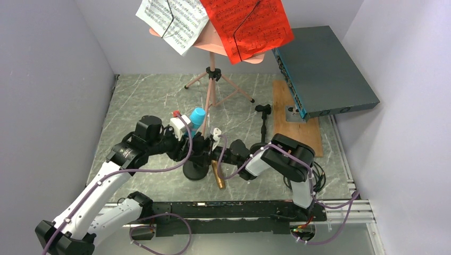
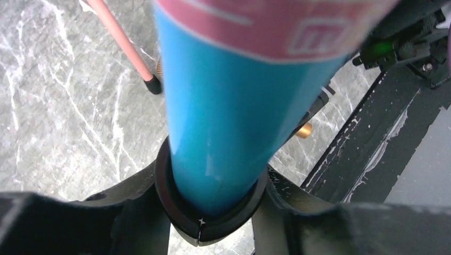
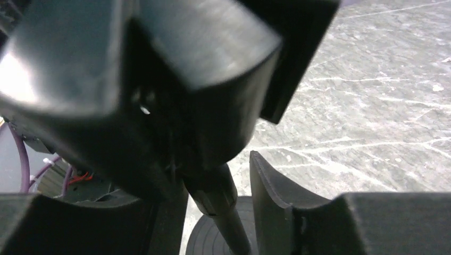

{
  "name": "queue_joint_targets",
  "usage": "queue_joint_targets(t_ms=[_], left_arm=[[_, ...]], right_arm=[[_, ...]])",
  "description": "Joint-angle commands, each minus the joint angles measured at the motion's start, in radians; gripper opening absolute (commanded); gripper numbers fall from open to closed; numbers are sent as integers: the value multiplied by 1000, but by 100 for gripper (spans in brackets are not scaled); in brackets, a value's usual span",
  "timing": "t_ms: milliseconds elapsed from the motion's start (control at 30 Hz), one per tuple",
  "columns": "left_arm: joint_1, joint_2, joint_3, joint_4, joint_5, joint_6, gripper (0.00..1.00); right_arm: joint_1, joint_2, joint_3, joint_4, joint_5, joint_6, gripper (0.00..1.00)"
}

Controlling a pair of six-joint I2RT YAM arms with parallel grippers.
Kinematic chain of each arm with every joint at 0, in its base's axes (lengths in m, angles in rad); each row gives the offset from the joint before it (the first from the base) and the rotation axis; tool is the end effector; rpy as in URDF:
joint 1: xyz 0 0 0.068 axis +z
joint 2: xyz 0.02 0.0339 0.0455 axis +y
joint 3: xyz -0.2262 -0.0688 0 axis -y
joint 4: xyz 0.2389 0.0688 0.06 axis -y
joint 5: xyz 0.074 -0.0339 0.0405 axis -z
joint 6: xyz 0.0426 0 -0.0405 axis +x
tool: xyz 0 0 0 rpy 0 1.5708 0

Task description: Set up the instrument practice props

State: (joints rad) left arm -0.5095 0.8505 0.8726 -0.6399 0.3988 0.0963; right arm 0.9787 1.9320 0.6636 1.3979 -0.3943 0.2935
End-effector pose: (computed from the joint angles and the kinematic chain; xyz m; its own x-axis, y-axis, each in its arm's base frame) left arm 0.1671 -0.1123 0.2832 -0.4335 0.3437 -0.8330 0.7711 0.6199 -0.1455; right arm 0.1766 0.2919 0.1295 -0.2142 0.1602 -0.9636 -0.9577 0.1597 0.2394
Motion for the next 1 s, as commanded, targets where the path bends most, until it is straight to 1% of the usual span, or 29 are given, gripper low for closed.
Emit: queue_joint_targets(t_ms=[0,100,167,233,267,433,500,667,700,733,833,867,900,933,967], left_arm=[[-1,-59,22,81,1,-20,35],[-1,-117,15,123,-29,-38,23],[-1,-161,21,146,-63,-43,14],[-1,-196,47,153,-120,-43,0],[-1,-209,67,152,-152,-42,0],[-1,-254,174,168,-235,-11,0],[-1,-263,208,175,-254,15,0],[-1,-217,320,127,-362,61,0],[-1,-206,340,116,-387,60,0],[-1,-194,350,113,-395,59,0],[-1,-158,353,105,-491,70,0],[-1,-147,343,112,-531,77,0],[-1,-136,332,124,-575,83,0],[-1,-123,322,131,-621,88,0],[-1,-113,312,146,-671,91,0]], right_arm=[[4,24,37,72,42,11,38],[14,32,30,74,77,-9,21],[20,40,24,68,107,-28,13],[27,51,23,61,132,-51,3],[32,57,22,55,143,-63,0],[69,77,33,3,249,-169,0],[72,94,42,0,262,-184,0],[71,141,83,-25,281,-207,0],[71,140,96,-40,292,-209,2],[71,130,110,-58,304,-206,14],[71,61,147,-152,313,-203,69],[70,26,155,-191,319,-199,84],[71,-10,155,-232,322,-194,93],[70,-56,149,-277,322,-190,98],[70,-105,139,-320,327,-187,99]])
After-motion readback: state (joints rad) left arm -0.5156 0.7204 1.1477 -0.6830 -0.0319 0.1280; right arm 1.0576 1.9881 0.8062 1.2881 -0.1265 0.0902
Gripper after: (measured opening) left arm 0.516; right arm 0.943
